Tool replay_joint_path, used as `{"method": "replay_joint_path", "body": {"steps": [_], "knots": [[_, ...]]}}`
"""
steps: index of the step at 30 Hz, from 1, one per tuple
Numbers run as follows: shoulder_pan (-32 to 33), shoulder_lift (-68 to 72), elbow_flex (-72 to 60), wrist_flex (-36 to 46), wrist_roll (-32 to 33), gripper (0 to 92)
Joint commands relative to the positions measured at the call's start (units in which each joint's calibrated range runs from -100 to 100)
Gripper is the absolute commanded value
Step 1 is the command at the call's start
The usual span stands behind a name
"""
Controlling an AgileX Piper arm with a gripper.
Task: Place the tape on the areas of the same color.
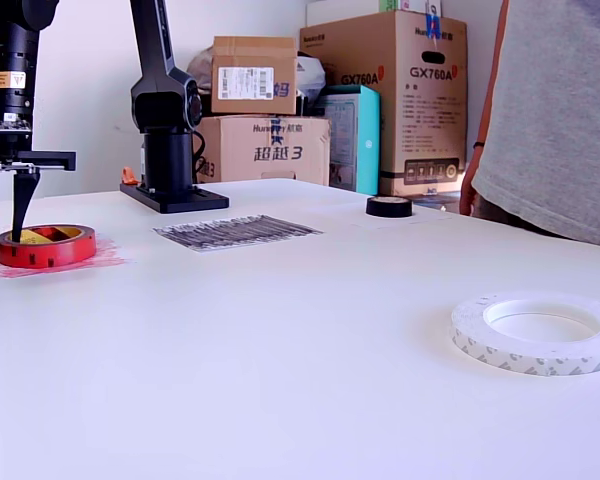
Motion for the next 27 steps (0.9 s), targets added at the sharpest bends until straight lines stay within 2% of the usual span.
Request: {"method": "replay_joint_path", "body": {"steps": [1, 10, 19, 27], "knots": [[0.15, -0.02, -0.06, -0.39, 0.17, 45.2], [0.47, -5.25, 0.57, -0.39, 0.09, 45.7], [0.55, -17.23, -2.24, 0.37, 0.00, 45.6], [6.78, -28.73, -9.97, 0.54, 0.66, 45.5]]}}
